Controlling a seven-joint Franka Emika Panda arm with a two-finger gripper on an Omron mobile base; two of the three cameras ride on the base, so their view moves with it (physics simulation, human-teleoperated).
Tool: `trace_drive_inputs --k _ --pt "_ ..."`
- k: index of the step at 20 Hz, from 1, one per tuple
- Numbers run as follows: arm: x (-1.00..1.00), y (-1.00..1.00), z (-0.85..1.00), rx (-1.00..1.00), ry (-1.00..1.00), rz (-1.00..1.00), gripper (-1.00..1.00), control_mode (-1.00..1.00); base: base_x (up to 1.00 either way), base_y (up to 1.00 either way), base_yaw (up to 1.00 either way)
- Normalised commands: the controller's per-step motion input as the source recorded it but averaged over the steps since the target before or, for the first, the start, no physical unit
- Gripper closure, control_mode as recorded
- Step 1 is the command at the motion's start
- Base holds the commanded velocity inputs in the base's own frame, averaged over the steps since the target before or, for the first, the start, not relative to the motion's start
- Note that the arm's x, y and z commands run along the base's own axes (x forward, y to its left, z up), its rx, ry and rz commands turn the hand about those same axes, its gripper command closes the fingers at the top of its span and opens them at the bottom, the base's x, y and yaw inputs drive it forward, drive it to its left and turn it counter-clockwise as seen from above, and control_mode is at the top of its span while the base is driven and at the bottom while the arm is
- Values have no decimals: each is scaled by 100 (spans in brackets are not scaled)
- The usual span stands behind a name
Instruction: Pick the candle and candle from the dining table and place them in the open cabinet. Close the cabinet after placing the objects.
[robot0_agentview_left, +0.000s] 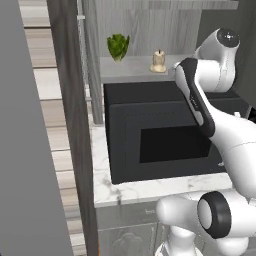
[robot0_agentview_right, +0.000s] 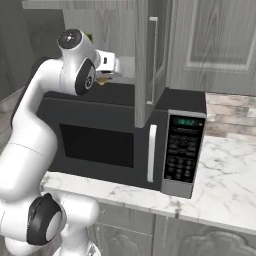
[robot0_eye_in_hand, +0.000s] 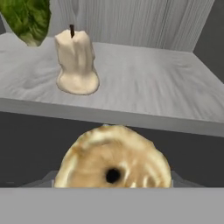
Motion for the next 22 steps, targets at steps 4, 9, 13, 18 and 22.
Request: trace_drive_inputs --k 4,9,13,18,22 --pt "19 -14 0 0 0 0 100 -100 0 0 0" --pt "12 -17 0 0 0 0 100 -100 0 0 0" --pt "15 -2 1 0 0 0 100 -100 0 0 0" --pt "23 0 4 0 0 0 100 -100 0 0 0" --pt "27 0 0 0 0 0 100 -100 0 0 0"
